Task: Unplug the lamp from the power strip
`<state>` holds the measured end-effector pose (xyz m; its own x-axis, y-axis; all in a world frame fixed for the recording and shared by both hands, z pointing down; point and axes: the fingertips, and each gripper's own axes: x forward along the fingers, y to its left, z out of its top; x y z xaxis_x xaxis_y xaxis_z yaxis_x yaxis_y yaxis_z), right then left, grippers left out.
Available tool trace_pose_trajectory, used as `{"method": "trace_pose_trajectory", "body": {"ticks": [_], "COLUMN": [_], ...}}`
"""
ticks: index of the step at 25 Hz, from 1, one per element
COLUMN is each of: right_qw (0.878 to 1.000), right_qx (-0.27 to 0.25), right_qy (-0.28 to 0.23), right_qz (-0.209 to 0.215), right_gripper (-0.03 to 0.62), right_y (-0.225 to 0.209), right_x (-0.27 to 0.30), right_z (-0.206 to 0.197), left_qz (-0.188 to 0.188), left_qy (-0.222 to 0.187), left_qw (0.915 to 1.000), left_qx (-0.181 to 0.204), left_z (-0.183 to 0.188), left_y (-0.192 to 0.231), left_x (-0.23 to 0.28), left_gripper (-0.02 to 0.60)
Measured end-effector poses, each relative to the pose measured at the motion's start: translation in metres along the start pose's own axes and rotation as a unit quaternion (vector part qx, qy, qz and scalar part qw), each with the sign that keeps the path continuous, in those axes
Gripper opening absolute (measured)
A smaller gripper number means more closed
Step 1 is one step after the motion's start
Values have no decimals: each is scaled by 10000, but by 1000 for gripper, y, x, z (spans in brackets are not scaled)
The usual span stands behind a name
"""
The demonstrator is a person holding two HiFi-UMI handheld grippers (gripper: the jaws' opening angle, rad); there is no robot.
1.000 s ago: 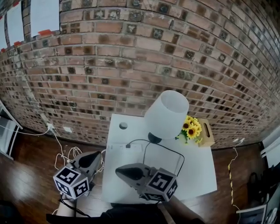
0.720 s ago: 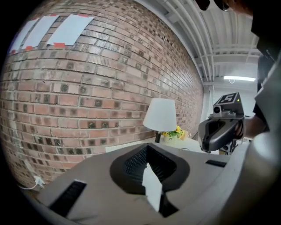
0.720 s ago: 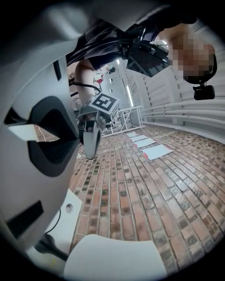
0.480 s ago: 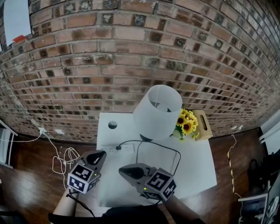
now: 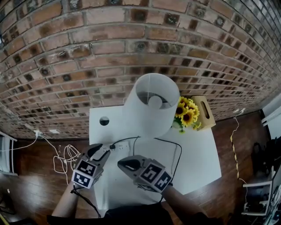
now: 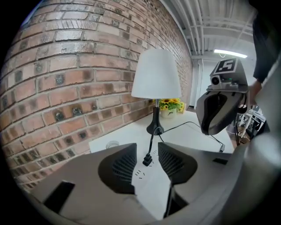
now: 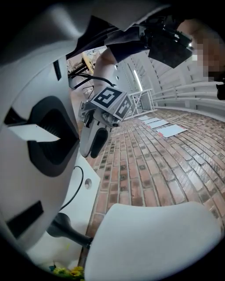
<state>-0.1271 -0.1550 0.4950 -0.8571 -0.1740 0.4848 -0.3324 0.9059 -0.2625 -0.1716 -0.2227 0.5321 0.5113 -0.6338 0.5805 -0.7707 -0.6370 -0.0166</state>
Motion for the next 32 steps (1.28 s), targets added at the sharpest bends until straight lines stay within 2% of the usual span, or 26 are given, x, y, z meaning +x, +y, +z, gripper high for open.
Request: {"method": "trace_pose_trajectory", "body": {"ticks": [7, 10, 14, 20, 25, 32], "right_qw": [9995, 9990, 9981, 9976, 9965, 9951], "right_qx": [-21, -49, 79, 151, 163, 139], "right_qy": [285, 434, 523, 554, 714, 889], "right_qz": [-151, -109, -323, -394, -415, -421], "right_gripper": [6, 6, 6, 6, 6, 6], "right_y": [-32, -39, -59, -78, -88, -92], "right_x": [18, 30, 40, 55, 66, 78], "right_z": [-23, -38, -52, -59, -65, -74], "left_qz": [-305, -337, -378, -344, -428, -529], "left_qy": [464, 651, 873, 944, 972, 945], "left_qw": [9984, 9971, 9952, 9944, 9939, 9939], "left_qx": [57, 193, 245, 329, 309, 222], "left_z": [-21, -30, -37, -40, -45, -46], "left_y": [-6, -9, -10, -8, -10, -10], "left_x": [34, 48, 62, 73, 77, 77], "left_gripper": [173, 173, 173, 173, 110, 107]}}
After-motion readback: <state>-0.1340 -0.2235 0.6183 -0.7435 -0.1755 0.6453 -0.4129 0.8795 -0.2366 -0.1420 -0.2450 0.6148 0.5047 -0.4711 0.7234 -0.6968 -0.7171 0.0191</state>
